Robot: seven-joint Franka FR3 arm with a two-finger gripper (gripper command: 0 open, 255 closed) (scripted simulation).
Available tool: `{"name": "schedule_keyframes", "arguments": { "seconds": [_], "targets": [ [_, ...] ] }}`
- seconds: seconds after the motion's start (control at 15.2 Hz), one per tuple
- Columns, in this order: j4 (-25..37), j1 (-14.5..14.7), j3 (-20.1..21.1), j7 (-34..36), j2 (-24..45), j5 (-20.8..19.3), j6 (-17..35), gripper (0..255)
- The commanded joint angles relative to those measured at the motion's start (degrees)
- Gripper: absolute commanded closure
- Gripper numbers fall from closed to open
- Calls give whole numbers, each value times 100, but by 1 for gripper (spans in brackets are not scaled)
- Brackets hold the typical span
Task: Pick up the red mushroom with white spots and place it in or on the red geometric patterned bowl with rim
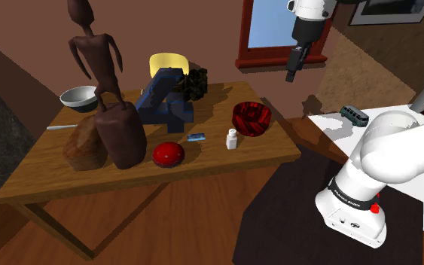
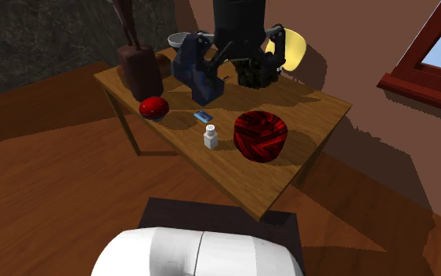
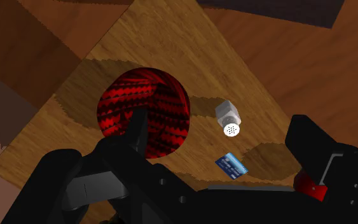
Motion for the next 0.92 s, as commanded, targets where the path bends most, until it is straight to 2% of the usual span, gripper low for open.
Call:
{"name": "schedule_keyframes", "arguments": {
  "seconds": [0.0,0.46,0.86],
  "targets": [
    [0,0,0,0,0,0,0,0],
    [-1570,159,1203,1597,-1148,514,1281,0],
    [-2409,392,2630,3166,-1382,1048,2519,0]
  ]
}}
